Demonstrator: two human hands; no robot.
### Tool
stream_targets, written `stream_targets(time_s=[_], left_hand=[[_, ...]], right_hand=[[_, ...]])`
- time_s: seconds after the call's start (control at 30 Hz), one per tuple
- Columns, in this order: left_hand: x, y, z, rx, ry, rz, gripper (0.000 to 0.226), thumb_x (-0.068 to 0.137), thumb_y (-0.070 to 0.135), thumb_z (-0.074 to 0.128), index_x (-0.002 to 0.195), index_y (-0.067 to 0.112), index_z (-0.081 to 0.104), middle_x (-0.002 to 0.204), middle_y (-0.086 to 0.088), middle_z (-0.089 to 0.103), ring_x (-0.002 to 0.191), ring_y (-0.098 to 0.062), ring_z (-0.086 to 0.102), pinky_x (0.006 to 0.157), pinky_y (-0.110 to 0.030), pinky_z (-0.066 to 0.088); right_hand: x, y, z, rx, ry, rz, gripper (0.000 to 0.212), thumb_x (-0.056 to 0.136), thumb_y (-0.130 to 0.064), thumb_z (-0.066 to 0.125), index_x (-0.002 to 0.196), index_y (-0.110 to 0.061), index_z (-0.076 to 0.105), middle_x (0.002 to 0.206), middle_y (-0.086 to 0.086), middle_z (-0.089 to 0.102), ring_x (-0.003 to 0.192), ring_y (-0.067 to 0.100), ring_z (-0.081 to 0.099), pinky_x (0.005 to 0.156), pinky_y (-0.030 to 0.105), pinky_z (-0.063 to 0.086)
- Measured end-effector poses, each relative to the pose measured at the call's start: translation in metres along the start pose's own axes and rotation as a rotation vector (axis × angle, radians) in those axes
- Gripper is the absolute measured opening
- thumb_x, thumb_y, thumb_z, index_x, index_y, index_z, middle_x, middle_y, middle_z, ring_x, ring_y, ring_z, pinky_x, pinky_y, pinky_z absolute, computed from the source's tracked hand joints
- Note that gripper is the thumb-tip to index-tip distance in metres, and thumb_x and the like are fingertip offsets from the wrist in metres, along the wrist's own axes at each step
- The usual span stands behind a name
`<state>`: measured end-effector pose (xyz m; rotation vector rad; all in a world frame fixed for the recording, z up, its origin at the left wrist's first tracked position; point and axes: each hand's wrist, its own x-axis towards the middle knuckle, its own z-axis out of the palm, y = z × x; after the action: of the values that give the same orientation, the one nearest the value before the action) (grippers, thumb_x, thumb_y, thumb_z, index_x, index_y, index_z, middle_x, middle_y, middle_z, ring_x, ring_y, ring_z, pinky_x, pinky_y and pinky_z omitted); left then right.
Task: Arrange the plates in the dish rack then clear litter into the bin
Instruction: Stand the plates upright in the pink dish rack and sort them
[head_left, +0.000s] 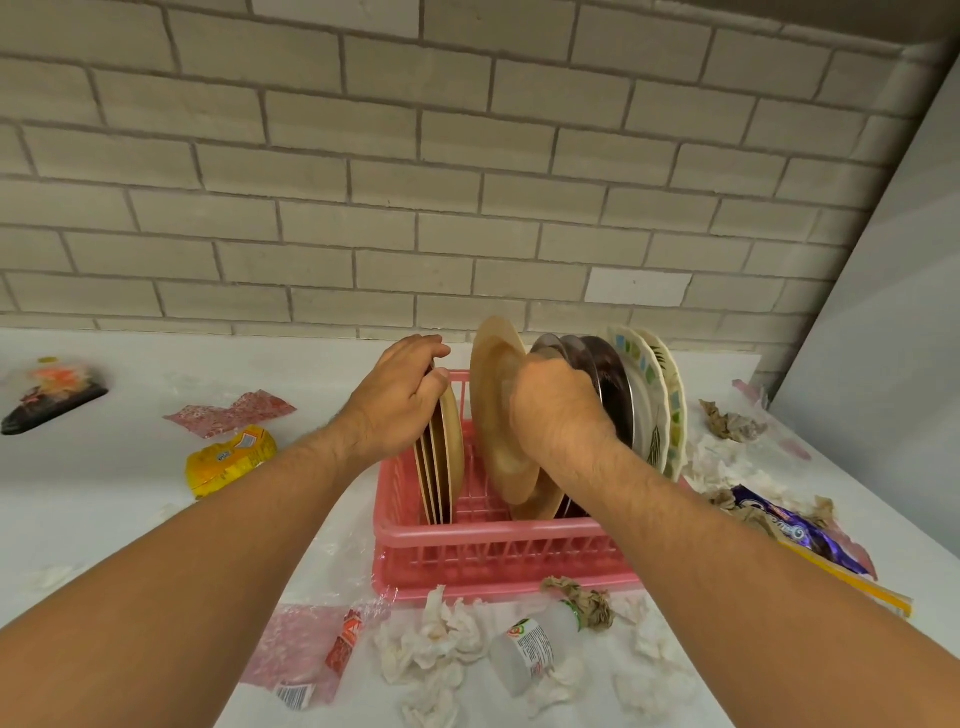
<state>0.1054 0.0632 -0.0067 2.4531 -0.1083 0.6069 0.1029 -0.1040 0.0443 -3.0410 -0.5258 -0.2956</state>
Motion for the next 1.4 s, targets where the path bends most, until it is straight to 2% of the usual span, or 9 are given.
stream_targets(time_s=[0.1, 0.17, 0.27, 0.57, 0.73, 0.9, 1.13, 1.23, 1.4], left_hand=[[-0.001, 0.0, -0.001, -0.004, -0.004, -0.005, 0.039, 0.102, 0.026, 0.034, 0.139, 0.016, 0.043, 0.147, 0.0, 0.04, 0.139, -0.012, 0.028, 0.112, -0.029, 0.023], [-0.001, 0.0, -0.001, -0.007, -0.002, -0.004, 0.039, 0.102, 0.025, 0.035, 0.138, 0.016, 0.044, 0.147, 0.0, 0.04, 0.139, -0.012, 0.028, 0.112, -0.029, 0.023], [0.0, -0.001, 0.0, -0.005, 0.0, 0.003, 0.038, 0.101, 0.025, 0.035, 0.137, 0.016, 0.045, 0.145, 0.0, 0.042, 0.137, -0.012, 0.029, 0.112, -0.029, 0.025], [-0.001, 0.0, -0.001, -0.009, -0.002, 0.0, 0.037, 0.101, 0.026, 0.036, 0.136, 0.016, 0.046, 0.144, -0.001, 0.043, 0.137, -0.013, 0.031, 0.112, -0.032, 0.027], [-0.001, 0.001, 0.0, -0.009, -0.001, -0.005, 0.038, 0.101, 0.026, 0.036, 0.137, 0.016, 0.045, 0.145, 0.0, 0.042, 0.137, -0.013, 0.03, 0.112, -0.032, 0.027], [-0.002, 0.002, 0.0, -0.01, -0.003, -0.003, 0.039, 0.101, 0.026, 0.036, 0.138, 0.016, 0.044, 0.145, 0.0, 0.042, 0.137, -0.012, 0.03, 0.112, -0.031, 0.025], [-0.002, 0.002, -0.001, -0.002, -0.003, -0.005, 0.038, 0.101, 0.025, 0.036, 0.137, 0.016, 0.045, 0.144, 0.0, 0.043, 0.136, -0.013, 0.031, 0.111, -0.03, 0.026], [-0.002, 0.002, -0.002, -0.009, -0.001, 0.0, 0.037, 0.101, 0.025, 0.036, 0.136, 0.015, 0.046, 0.143, 0.0, 0.044, 0.135, -0.012, 0.032, 0.109, -0.028, 0.026], [-0.001, 0.002, -0.001, -0.006, -0.005, -0.001, 0.037, 0.101, 0.025, 0.036, 0.136, 0.016, 0.045, 0.143, 0.0, 0.043, 0.136, -0.012, 0.031, 0.109, -0.028, 0.025]], right_hand=[[-0.001, 0.0, 0.006, -0.001, -0.023, 0.004, 0.024, 0.091, 0.0, 0.053, 0.115, -0.001, 0.052, 0.07, 0.003, 0.034, 0.057, 0.014, 0.037, 0.059, 0.025, 0.039], [0.0, 0.001, 0.004, 0.034, -0.003, 0.018, 0.024, 0.092, 0.001, 0.052, 0.116, -0.001, 0.051, 0.075, 0.006, 0.047, 0.057, 0.014, 0.044, 0.054, 0.024, 0.038], [0.002, 0.004, -0.005, 0.095, 0.052, 0.058, 0.027, 0.091, 0.002, 0.052, 0.118, 0.001, 0.05, 0.097, 0.014, 0.065, 0.081, 0.027, 0.066, 0.059, 0.029, 0.046], [-0.001, 0.004, 0.009, 0.071, -0.015, 0.089, 0.035, 0.09, 0.002, 0.057, 0.124, 0.0, 0.047, 0.103, 0.016, 0.064, 0.077, 0.023, 0.062, 0.068, 0.032, 0.055], [0.001, 0.002, 0.016, 0.02, -0.09, 0.113, 0.043, 0.087, -0.004, 0.061, 0.129, -0.003, 0.049, 0.118, 0.018, 0.06, 0.092, 0.027, 0.067, 0.077, 0.035, 0.058], [-0.003, 0.005, 0.013, 0.082, -0.101, 0.095, 0.064, 0.09, -0.003, 0.056, 0.146, -0.007, 0.025, 0.13, 0.018, 0.052, 0.109, 0.03, 0.062, 0.085, 0.04, 0.057], [-0.012, 0.012, 0.0, 0.102, -0.127, 0.061, 0.061, 0.09, -0.002, 0.056, 0.143, -0.007, 0.027, 0.116, 0.016, 0.056, 0.092, 0.028, 0.064, 0.071, 0.035, 0.057], [-0.012, 0.013, 0.005, 0.15, -0.122, 0.104, 0.048, 0.091, -0.005, 0.054, 0.135, -0.004, 0.035, 0.089, 0.008, 0.051, 0.075, 0.021, 0.057, 0.056, 0.028, 0.048], [-0.019, 0.012, 0.014, 0.228, -0.144, 0.133, 0.066, 0.089, -0.008, 0.055, 0.146, -0.008, 0.021, 0.103, 0.012, 0.062, 0.087, 0.028, 0.066, 0.073, 0.041, 0.059]])
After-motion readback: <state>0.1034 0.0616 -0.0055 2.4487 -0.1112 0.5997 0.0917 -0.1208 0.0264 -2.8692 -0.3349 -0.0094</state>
